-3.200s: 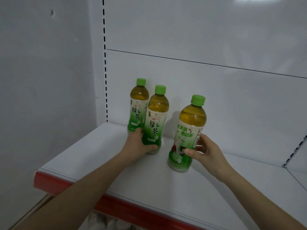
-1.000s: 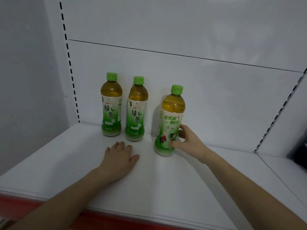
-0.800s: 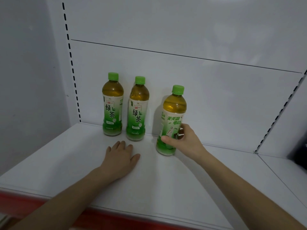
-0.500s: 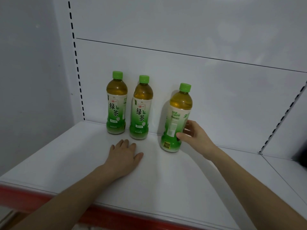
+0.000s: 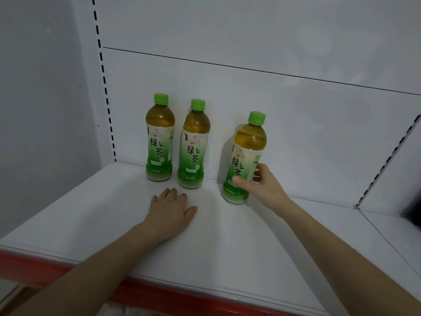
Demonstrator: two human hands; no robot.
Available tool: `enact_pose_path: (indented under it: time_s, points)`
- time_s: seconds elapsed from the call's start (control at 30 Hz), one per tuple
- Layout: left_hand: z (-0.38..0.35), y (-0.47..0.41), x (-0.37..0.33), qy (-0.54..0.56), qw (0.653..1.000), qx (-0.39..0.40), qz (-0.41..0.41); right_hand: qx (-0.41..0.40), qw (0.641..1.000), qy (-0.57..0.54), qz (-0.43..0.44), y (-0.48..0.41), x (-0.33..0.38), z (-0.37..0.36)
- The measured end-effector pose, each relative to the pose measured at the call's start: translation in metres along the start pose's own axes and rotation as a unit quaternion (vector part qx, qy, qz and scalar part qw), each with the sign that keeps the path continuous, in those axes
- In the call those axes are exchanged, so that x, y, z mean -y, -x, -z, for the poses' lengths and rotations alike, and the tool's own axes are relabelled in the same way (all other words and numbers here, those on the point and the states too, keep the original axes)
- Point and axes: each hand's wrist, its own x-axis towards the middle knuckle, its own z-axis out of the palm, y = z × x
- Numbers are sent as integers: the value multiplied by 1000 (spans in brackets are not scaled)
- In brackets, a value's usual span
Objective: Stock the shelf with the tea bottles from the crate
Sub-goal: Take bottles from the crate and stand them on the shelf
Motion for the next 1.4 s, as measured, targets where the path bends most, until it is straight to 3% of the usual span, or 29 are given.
enact_pose_path:
  time_s: [0.1, 0.37, 1.4]
  points:
    - [0, 0, 0, 1, 1000, 5, 0, -44, 993, 109, 14, -7, 1, -11]
    - [-2, -1, 1, -3, 1000, -1, -1, -64, 998, -16, 26, -10, 2, -20]
    - [0, 0, 0, -2, 1000, 1, -6, -44, 998, -27, 29, -15, 15, -41]
